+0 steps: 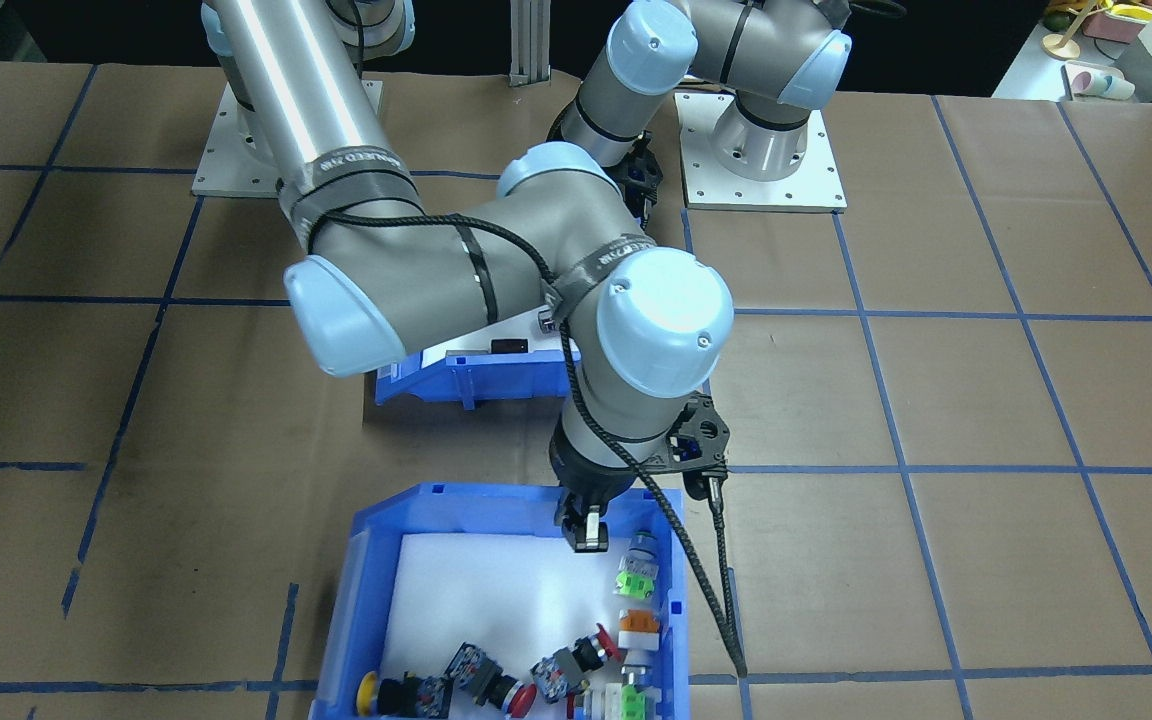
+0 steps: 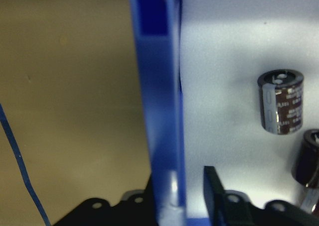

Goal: Place battery box in front

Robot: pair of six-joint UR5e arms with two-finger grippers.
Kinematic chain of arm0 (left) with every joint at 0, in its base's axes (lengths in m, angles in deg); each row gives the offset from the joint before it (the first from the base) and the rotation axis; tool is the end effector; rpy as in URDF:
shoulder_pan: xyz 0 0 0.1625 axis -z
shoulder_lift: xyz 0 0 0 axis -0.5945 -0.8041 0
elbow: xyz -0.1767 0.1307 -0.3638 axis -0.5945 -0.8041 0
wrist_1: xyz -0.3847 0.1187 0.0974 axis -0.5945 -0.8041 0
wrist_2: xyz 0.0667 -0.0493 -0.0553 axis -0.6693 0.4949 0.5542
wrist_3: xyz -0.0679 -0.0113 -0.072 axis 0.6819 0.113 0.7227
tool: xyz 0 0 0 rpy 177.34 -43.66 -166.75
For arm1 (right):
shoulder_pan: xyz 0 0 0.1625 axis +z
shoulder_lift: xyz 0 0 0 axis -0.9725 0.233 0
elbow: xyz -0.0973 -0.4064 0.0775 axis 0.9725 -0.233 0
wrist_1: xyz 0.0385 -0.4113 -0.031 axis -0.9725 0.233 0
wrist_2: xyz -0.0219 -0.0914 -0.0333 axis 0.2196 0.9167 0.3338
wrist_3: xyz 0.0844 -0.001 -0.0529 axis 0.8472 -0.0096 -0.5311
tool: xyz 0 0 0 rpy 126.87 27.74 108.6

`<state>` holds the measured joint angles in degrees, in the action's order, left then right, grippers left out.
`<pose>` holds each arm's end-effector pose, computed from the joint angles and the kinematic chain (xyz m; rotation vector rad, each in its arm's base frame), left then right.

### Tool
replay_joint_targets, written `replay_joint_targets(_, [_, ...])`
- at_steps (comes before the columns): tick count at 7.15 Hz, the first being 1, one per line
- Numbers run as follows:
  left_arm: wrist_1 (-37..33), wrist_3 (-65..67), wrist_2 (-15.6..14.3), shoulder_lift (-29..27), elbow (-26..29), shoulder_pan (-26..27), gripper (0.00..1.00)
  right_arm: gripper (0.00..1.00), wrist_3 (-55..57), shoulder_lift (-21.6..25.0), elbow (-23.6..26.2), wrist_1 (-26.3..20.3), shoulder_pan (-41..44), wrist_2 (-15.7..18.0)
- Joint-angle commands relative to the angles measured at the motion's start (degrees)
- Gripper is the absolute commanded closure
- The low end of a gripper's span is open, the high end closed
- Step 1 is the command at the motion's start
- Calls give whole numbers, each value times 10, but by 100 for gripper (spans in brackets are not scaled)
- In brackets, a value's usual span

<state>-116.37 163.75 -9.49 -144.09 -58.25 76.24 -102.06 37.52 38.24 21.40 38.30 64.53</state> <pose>-0.3054 -0.2952 0.2721 2.0068 -2.0370 -0.4021 0.4332 -0.6552 0.3462 2.1749 -2.0524 -0.0575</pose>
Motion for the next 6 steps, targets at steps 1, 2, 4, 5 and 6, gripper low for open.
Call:
replay_joint_targets(1, [0, -27, -56, 34, -2, -7, 100, 99, -79, 13, -12, 1, -47, 7])
replay_joint_targets(2, [-21, -78, -76, 59, -3, -34, 100, 99, -109, 23, -6, -2, -73, 27])
replay_joint_targets(4, [-53, -150, -65, 60, 10, -144, 100, 99, -137, 39, -4, -14, -129, 44])
replay_joint_targets(5, [-56, -186, -45, 29, 35, -174, 100, 99, -153, 46, -2, -33, -153, 50])
replay_joint_targets(6, [-57, -217, -30, -23, 91, -188, 100, 99, -174, 55, -2, -49, -181, 50])
